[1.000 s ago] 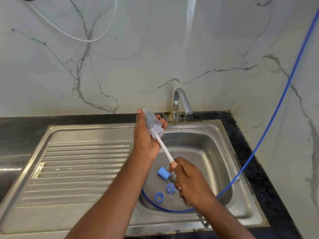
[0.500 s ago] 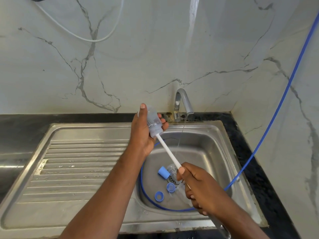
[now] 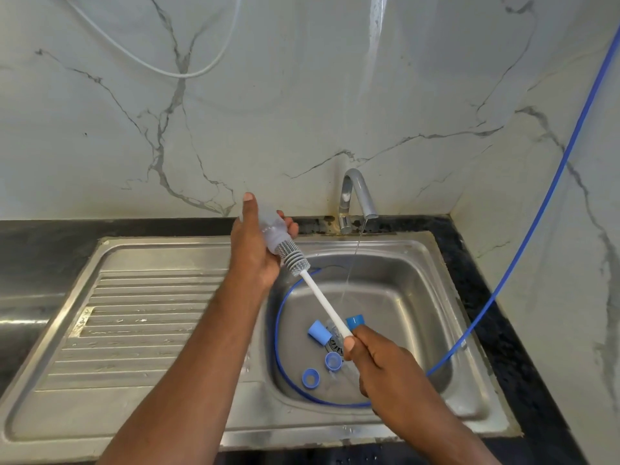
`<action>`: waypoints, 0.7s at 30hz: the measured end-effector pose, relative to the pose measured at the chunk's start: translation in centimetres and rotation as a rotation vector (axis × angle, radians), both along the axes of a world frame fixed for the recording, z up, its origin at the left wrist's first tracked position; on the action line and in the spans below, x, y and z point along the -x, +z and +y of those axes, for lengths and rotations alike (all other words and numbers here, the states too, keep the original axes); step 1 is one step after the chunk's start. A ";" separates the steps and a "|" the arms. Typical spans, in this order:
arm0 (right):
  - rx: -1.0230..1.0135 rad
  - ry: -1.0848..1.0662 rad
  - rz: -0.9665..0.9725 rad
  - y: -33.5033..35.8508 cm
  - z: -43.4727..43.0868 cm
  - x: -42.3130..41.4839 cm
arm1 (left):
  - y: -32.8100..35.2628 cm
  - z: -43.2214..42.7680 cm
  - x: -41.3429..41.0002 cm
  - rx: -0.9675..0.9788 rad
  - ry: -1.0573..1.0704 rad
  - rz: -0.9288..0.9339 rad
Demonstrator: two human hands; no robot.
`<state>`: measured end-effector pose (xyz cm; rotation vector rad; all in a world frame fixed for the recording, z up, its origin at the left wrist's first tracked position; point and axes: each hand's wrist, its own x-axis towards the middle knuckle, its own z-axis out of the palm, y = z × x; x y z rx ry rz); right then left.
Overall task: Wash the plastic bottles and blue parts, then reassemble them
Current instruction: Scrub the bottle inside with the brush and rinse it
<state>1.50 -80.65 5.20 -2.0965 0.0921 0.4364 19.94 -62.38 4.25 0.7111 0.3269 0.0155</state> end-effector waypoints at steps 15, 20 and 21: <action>-0.249 -0.167 0.238 1.4 1.3 -1.4 | -0.4 -1.0 1.0 0.037 -0.130 0.018; 0.052 -0.065 0.014 1.1 0.3 -1.2 | -1.0 -1.3 0.7 0.098 -0.017 0.088; 0.131 -0.043 -0.013 1.1 0.4 -1.1 | -1.1 -1.1 0.6 0.096 0.007 0.102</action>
